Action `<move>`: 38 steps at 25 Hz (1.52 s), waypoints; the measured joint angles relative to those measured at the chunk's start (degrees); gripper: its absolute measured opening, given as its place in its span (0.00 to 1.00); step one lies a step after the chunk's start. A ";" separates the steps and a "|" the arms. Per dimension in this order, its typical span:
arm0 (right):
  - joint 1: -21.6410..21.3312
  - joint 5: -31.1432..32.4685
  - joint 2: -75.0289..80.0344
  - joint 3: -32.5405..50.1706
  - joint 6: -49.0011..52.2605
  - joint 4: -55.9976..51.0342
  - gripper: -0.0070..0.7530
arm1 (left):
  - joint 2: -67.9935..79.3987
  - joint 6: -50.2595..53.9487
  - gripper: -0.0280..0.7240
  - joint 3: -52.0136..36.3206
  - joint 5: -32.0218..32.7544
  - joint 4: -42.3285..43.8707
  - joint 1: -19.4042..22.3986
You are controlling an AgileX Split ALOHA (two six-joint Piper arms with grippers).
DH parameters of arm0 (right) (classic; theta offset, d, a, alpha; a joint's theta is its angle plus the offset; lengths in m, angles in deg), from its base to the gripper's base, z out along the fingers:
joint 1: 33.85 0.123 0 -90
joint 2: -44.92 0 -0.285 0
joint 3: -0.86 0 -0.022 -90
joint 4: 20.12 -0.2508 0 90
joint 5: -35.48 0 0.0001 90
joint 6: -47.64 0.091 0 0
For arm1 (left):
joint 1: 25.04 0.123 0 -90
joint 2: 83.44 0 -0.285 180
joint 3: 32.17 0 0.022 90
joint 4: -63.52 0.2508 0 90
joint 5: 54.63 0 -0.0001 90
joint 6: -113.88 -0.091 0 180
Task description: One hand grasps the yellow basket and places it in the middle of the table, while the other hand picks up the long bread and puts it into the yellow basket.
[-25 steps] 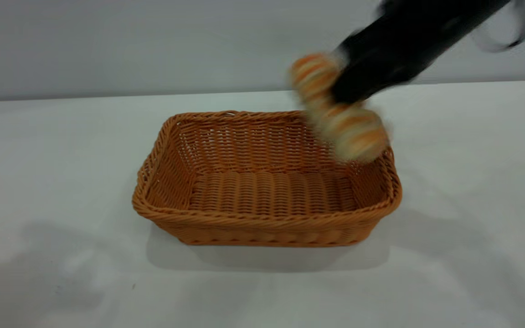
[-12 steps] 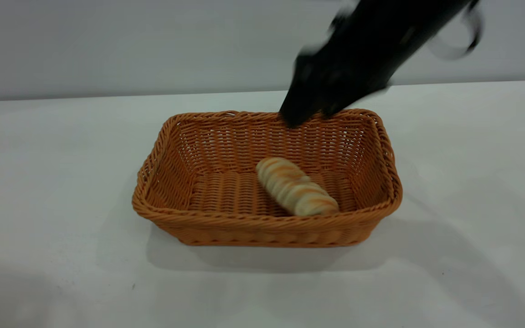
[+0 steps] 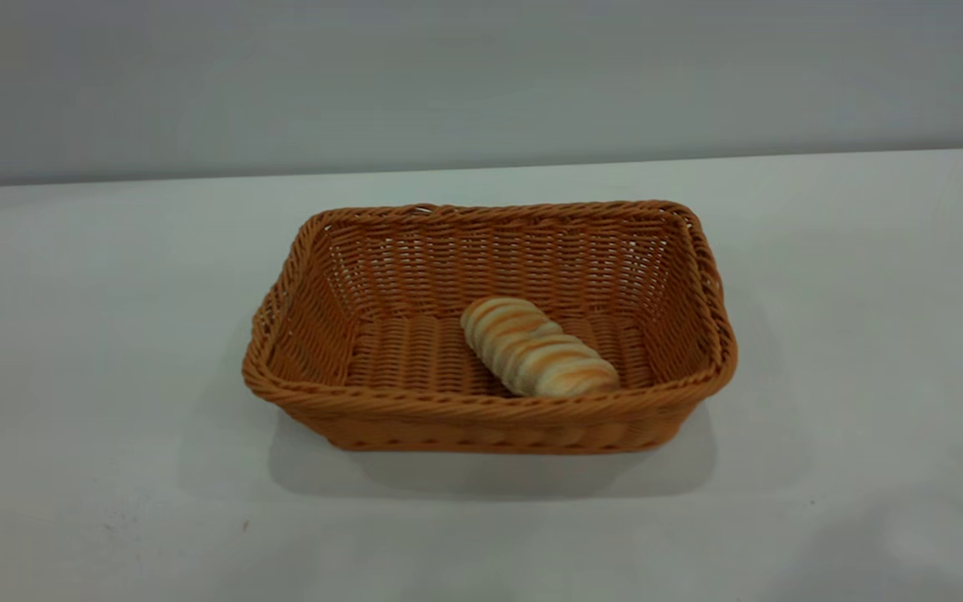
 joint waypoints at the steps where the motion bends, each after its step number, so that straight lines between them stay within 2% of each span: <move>1: 0.00 -0.15 -3.94 2.95 1.03 1.01 0.75 | -2.36 0.00 0.81 -2.57 0.00 0.00 0.00; 8: 0.00 -2.68 -24.51 21.40 7.62 8.58 0.75 | -15.03 2.63 0.81 -18.45 -0.35 0.08 0.00; 12: 0.00 -3.54 -31.32 28.54 8.87 9.53 0.75 | -19.46 4.02 0.81 -21.38 -2.23 -0.12 0.00; 31: -0.42 -2.38 -40.26 30.22 11.93 10.31 0.74 | -21.71 4.44 0.81 -22.23 -2.90 1.17 0.07; 34: -6.06 -2.32 -43.76 30.22 11.93 9.80 0.74 | -22.44 4.44 0.81 -22.23 -2.90 1.17 3.93; 38: -16.33 -2.04 -51.37 30.22 11.93 9.80 0.74 | -26.88 4.44 0.81 -22.23 -2.90 1.17 13.24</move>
